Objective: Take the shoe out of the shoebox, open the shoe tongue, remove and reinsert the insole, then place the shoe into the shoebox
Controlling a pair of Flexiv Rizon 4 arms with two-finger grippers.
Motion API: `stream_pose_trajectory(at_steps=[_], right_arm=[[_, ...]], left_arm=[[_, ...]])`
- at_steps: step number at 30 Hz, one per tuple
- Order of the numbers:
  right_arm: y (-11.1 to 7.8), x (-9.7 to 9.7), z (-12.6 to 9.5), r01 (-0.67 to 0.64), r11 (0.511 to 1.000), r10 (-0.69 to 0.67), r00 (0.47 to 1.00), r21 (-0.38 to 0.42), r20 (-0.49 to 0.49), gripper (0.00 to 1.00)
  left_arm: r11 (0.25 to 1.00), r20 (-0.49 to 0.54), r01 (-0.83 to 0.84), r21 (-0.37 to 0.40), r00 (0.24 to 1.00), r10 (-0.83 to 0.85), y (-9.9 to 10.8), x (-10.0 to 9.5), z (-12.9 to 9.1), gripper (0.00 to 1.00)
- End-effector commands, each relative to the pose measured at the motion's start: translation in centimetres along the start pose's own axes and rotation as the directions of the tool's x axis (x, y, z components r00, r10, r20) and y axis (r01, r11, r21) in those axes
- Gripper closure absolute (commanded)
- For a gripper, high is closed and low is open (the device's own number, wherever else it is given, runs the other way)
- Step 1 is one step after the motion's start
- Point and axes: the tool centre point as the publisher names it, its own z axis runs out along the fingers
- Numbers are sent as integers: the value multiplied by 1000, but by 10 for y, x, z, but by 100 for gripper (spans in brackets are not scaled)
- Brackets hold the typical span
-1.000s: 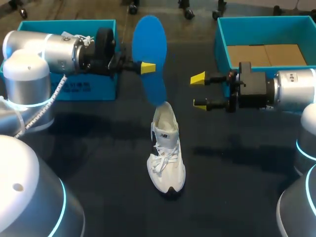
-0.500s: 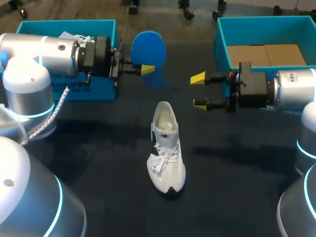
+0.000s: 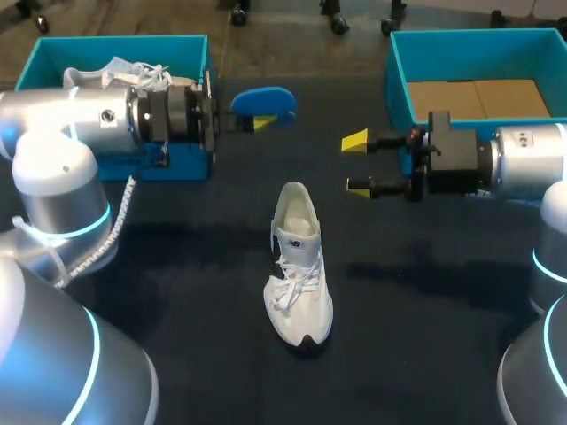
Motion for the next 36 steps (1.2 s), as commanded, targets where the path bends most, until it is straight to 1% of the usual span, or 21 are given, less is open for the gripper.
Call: stream_pose_trajectory(at_steps=[1, 7, 8, 10, 11, 12, 14, 15, 17, 18, 21, 22, 23, 25, 26, 27, 31, 36], right_arm=[[0, 0, 1, 0, 1000, 0, 1000, -3, 1, 0], [0, 0, 1, 0, 1000, 0, 1000, -3, 1, 0], [0, 0, 1, 0, 1000, 0, 1000, -3, 1, 0], [0, 0, 1, 0, 1000, 0, 1000, -3, 1, 0], [0, 0, 1, 0, 1000, 0, 1000, -3, 1, 0], [0, 0, 1, 0, 1000, 0, 1000, -3, 1, 0], [0, 0, 1, 0, 1000, 0, 1000, -3, 1, 0], [0, 0, 1, 0, 1000, 0, 1000, -3, 1, 0], [0, 0, 1, 0, 1000, 0, 1000, -3, 1, 0], [0, 0, 1, 0, 1000, 0, 1000, -3, 1, 0], [0, 0, 1, 0, 1000, 0, 1000, -3, 1, 0], [0, 0, 1, 0, 1000, 0, 1000, -3, 1, 0], [0, 0, 1, 0, 1000, 0, 1000, -3, 1, 0], [0, 0, 1, 0, 1000, 0, 1000, -3, 1, 0], [0, 0, 1, 0, 1000, 0, 1000, -3, 1, 0], [0, 0, 1, 0, 1000, 0, 1000, -3, 1, 0], [1, -1, 2, -1, 1000, 1, 1000, -4, -9, 0], [2, -3, 9, 0, 1000, -1, 1000, -3, -23, 0]], left_arm=[[1000, 56, -3, -5, 998, 3, -3, 5, 1, 100], [1000, 56, -3, -5, 998, 3, -3, 5, 1, 100], [996, 38, -95, -6, 995, 95, -1, 7, 1, 100], [986, 50, -169, 1, 984, 169, -1, 6, 1, 100], [964, 35, -266, 16, 963, 265, -2, 6, 1, 100], [952, 22, -304, 19, 953, 304, -2, 6, 0, 100], [902, 0, -429, 34, 903, 430, -1, 6, 0, 100], [890, 0, -455, 41, 890, 455, 0, 7, 0, 100], [827, -18, -559, 61, 828, 561, 3, 8, -1, 100], [812, -17, -580, 63, 813, 582, 4, 9, -2, 100], [708, -31, -703, 65, 707, 706, 8, 12, -2, 100], [678, -29, -732, 64, 678, 735, 9, 13, -2, 100], [666, -26, -743, 59, 666, 745, 10, 14, -2, 100], [594, -31, -802, 59, 593, 804, 13, 15, -2, 100], [592, -25, -805, 48, 591, 806, 13, 16, -2, 100], [565, -23, -824, 42, 565, 825, 14, 15, -2, 100], [512, -31, -858, 44, 511, 859, 16, 17, -1, 100], [521, -21, -853, 30, 520, 854, 17, 19, 0, 100]])
